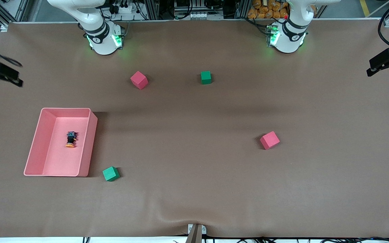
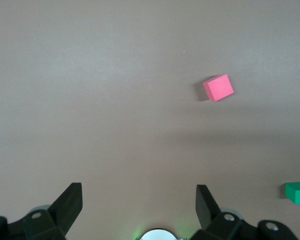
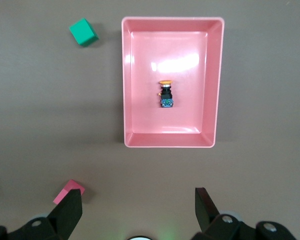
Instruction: Place and upright button with both arms
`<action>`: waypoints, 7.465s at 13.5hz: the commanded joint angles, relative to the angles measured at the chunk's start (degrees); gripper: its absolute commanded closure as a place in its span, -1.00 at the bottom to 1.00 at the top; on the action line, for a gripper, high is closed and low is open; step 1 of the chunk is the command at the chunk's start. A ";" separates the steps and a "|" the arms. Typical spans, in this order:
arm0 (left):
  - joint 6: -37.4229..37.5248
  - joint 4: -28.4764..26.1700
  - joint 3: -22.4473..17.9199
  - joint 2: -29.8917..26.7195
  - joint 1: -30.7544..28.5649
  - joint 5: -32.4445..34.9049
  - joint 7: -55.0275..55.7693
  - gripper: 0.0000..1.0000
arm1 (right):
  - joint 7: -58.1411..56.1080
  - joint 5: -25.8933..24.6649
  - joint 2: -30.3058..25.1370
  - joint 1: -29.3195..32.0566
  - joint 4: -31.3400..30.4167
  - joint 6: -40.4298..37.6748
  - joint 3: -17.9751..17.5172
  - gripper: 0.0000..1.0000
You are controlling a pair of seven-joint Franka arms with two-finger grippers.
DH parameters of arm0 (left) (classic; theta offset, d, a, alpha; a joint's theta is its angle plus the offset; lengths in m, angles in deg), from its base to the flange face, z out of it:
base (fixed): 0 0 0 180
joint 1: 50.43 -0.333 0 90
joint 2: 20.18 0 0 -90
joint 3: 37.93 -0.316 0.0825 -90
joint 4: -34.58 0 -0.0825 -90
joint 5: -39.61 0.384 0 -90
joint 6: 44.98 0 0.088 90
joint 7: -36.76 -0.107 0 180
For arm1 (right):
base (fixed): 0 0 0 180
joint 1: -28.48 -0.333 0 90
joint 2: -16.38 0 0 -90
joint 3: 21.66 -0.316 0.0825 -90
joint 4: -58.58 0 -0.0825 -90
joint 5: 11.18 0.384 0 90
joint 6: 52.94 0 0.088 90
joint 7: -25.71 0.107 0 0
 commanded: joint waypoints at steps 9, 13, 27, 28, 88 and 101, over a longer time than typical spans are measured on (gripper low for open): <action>2.20 0.41 -0.28 -0.20 0.02 0.18 -0.47 -1.00 | -5.43 2.76 17.92 4.99 -15.24 28.31 0.44 -1.00; 2.20 0.24 -0.28 -0.20 -0.07 0.18 -0.55 -1.00 | -9.20 3.02 22.32 5.51 -19.72 41.76 0.53 -1.00; 2.47 0.32 -0.37 -0.29 -1.38 0.18 -3.19 -1.00 | -11.23 8.30 31.12 5.87 -19.72 48.20 0.35 -0.10; 2.55 0.32 -0.29 -0.38 -1.73 0.18 -3.19 -1.00 | -12.20 8.30 31.03 5.87 -19.55 48.20 0.35 0.38; -2.61 6.74 3.06 30.11 15.21 -16.77 13.83 -1.00 | 16.09 5.17 12.87 1.03 21.94 -2.41 -6.41 -1.00; -31.00 8.67 3.14 49.00 32.35 -23.72 32.49 -1.00 | 15.39 -0.67 -6.23 1.91 -0.38 2.40 -7.73 -1.00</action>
